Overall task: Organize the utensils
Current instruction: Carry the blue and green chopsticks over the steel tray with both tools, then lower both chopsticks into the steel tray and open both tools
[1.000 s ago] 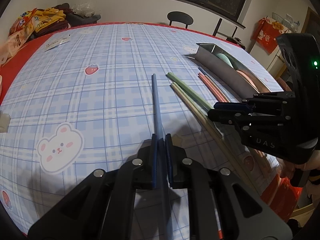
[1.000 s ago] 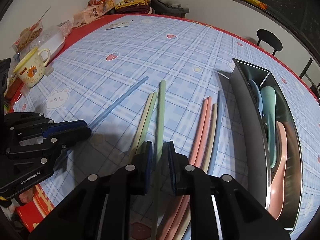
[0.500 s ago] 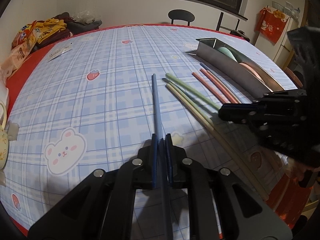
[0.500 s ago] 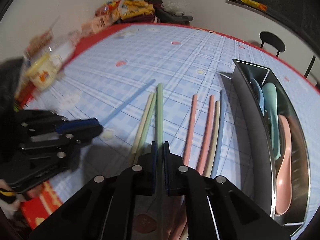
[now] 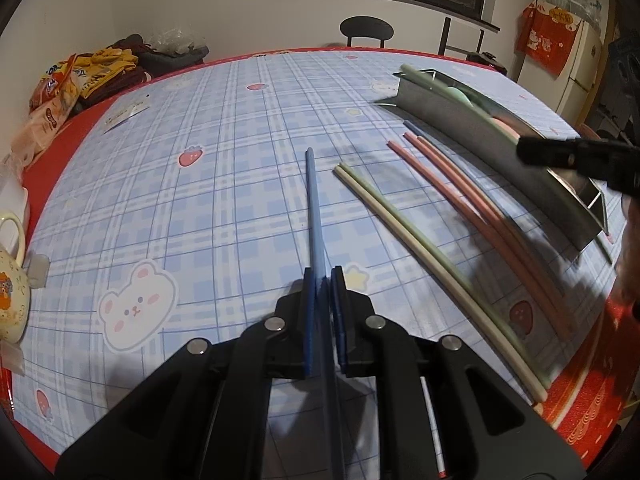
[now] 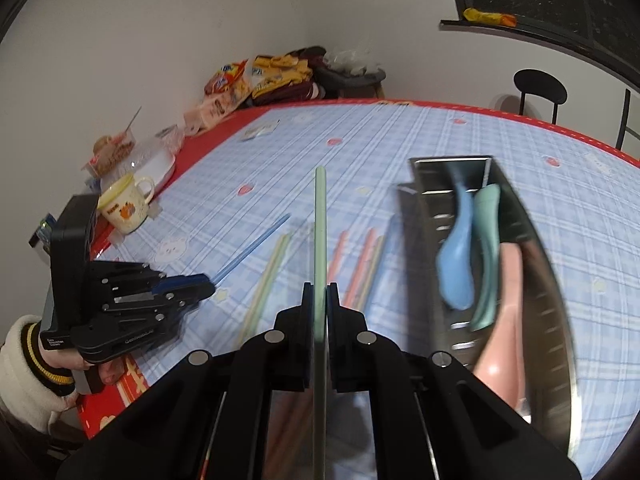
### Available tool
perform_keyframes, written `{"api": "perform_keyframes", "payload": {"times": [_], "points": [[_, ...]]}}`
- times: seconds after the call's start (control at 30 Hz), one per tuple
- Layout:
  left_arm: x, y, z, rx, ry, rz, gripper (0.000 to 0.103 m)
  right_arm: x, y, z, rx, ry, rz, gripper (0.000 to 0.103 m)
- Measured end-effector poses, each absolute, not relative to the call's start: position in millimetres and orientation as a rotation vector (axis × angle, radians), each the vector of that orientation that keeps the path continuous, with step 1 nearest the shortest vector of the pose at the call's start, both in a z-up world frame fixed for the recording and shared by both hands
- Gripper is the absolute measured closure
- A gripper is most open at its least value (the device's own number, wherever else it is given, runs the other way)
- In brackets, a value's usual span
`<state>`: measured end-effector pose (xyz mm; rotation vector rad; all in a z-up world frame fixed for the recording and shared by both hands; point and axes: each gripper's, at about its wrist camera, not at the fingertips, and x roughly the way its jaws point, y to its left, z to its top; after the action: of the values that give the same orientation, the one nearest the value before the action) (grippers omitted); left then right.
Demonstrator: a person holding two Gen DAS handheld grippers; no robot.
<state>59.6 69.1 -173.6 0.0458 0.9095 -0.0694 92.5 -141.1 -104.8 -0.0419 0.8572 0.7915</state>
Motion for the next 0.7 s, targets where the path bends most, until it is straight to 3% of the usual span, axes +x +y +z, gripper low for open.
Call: {"api": "perform_keyframes", "payload": {"times": [0.17,0.43,0.7], "points": [[61,58,-172,0.106,0.924,-0.017,0.093,110,-164,-96,0.009,0.815,0.815,0.096],[77,76,-134,-0.250,0.886,0.014,0.093,136,-204,-95,0.145,0.781,0.821,0.096],[119,22,-116,-0.484,0.829,-0.110,0.093,156,-234,-112,0.234,0.834,0.762,0.096]]}}
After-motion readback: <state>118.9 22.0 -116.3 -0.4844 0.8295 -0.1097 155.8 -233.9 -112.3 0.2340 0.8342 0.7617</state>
